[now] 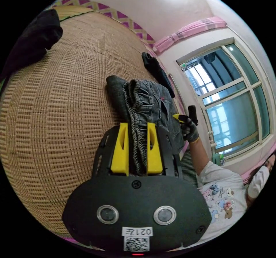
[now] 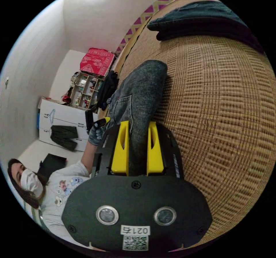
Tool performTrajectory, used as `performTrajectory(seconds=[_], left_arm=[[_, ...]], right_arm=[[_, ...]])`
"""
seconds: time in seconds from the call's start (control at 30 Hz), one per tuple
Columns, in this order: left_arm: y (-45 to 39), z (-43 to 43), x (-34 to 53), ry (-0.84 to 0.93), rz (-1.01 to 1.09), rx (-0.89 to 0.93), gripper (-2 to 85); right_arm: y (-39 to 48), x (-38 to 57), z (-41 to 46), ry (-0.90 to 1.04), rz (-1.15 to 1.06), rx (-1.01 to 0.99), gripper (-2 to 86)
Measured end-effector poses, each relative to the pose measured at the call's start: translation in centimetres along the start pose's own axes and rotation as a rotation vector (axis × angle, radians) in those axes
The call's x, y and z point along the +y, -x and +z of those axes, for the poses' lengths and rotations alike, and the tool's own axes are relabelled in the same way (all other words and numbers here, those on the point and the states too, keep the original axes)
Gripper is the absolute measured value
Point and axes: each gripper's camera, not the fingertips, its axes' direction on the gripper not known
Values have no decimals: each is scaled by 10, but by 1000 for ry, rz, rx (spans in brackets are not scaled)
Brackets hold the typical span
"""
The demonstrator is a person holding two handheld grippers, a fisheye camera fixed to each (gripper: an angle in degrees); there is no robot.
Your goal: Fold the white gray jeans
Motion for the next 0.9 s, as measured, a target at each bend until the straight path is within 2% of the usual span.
performTrajectory(seconds=[0.07,0.17,0.37,0.57,0.67,0.73,0.8,0.9], left_arm=[[-4,-7,-9,13,-5,30,63],[-38,-25,-27,3,101,37,57],[-107,-23,-124,-24,262,66,57],[-164,38,-259,4,344,36,61],[-165,74,-302,9,287,-20,62],[-153,88,-306,25,235,-120,57],[-143,85,-289,-10,243,-240,56],[-148,64,-242,-56,398,-417,55]], right_arm=[[-10,-7,-1,17,33,-42,71],[-8,-15,-12,9,5,-109,60],[18,-61,-87,-144,-89,-79,60],[25,-145,-174,-292,-104,108,66],[3,-187,-188,-335,-26,196,106],[-23,-209,-175,-291,120,454,138],[-30,-214,-156,-226,152,648,141],[3,-207,-116,-210,2,779,137]])
